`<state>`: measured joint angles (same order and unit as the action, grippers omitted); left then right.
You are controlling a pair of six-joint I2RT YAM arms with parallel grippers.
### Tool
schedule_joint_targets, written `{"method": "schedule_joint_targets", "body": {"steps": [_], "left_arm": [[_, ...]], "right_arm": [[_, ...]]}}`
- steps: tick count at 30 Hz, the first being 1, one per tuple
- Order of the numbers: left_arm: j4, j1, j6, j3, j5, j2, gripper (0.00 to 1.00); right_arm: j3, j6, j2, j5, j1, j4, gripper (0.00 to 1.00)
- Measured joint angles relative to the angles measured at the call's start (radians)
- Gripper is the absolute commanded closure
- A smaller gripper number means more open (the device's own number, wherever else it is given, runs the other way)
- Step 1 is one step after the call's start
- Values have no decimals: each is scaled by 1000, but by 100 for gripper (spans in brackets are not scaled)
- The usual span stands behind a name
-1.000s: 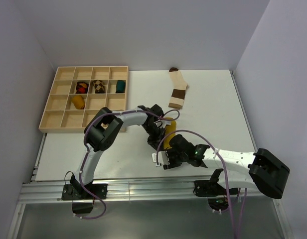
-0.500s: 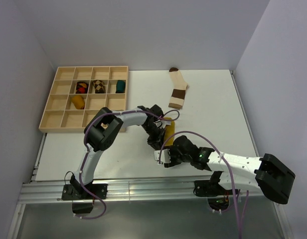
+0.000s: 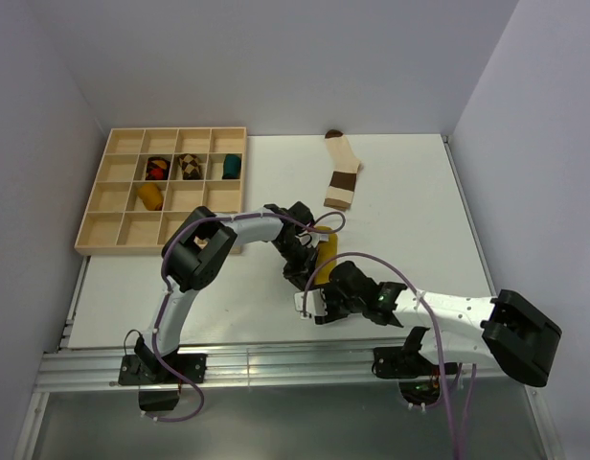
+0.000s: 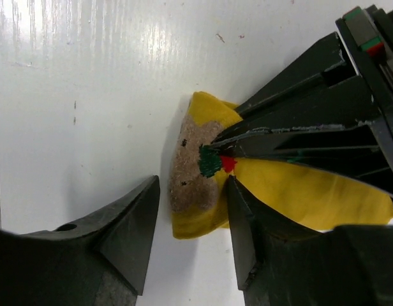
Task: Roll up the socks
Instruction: Roll the sock at the center of the board.
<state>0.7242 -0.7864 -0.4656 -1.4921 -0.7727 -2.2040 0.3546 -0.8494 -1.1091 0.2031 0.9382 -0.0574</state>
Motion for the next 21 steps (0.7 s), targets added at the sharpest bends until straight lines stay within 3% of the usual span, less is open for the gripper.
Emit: {"method": "schedule_joint_targets", "body": {"steps": [5,8,13,15,21], "left_arm": [[0,0,0,0,-3,0,91],[-8,1,0,9,-11,0,86],[-80,9,-38,70,-38,24,72],[-154,9,-85,130,-44,58,63],[-459,13,-286,343,27,232,54]], "right_arm": [[75,0,-94,0,0,-51,70],[111,6,-131,-10,0,-72,77],[140,23,-143,21,-21,-121,82],[158,22,-143,80,-68,-164,82],[283,-27,-239,315,-265,-370,82]]}}
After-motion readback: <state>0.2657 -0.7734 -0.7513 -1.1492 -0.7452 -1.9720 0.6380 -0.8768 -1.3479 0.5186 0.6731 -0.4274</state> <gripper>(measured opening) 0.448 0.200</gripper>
